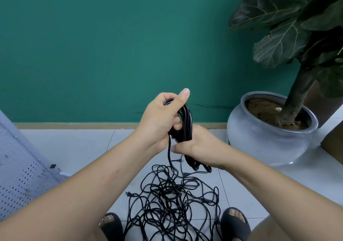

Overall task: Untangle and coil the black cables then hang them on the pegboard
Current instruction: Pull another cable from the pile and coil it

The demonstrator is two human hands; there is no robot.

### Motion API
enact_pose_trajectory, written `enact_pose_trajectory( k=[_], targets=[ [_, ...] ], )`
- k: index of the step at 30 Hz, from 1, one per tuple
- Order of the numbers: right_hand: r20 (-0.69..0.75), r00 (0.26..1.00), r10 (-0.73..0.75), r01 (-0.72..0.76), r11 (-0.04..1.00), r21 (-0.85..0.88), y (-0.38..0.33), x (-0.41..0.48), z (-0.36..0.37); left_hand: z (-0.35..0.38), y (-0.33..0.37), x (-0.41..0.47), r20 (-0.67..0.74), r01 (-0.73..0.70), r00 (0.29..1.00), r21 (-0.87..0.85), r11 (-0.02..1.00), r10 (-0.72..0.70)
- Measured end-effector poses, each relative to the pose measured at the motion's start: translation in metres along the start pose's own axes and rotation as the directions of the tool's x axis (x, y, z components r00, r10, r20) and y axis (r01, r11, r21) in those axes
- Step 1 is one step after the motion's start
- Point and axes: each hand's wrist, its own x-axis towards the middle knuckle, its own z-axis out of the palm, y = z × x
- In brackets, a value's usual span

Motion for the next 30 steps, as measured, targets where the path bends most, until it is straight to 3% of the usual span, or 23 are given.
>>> enact_pose_trajectory(
  k=[3,7,11,15,24,28,30],
  targets=[
    [0.019,1.000,0.016,-0.016,0.999,0.028,-0.001,0.001,0.005,0.000,0.005,0.004,0.000,0.079,0.997,-0.077,0.994,-0.080],
    [0.130,0.991,0.027,-0.037,0.996,0.082,-0.004,-0.006,0.004,-0.004,0.011,0.009,0.039,0.191,0.981,-0.049,0.980,-0.190],
    [0.174,0.985,0.007,-0.034,0.987,0.155,-0.003,-0.001,0.005,-0.008,0.017,0.016,0.026,0.097,0.995,0.044,0.994,-0.099],
    [0.089,0.995,0.032,-0.054,0.966,0.254,-0.004,0.001,0.014,-0.006,0.018,0.019,-0.034,-0.029,0.999,0.174,0.984,0.035],
    [-0.251,0.967,0.039,-0.035,0.999,0.020,0.005,-0.001,0.016,0.005,0.016,0.011,0.068,-0.151,0.988,0.217,0.964,0.139],
    [-0.327,0.939,0.105,-0.072,0.991,0.112,0.007,-0.002,-0.001,0.003,-0.001,0.013,0.157,-0.068,0.986,0.065,0.996,0.057],
    [-0.367,0.923,0.111,-0.058,0.987,0.152,0.005,-0.002,-0.009,-0.002,-0.017,0.015,0.183,-0.017,0.983,0.081,0.997,0.002]
  ],
)
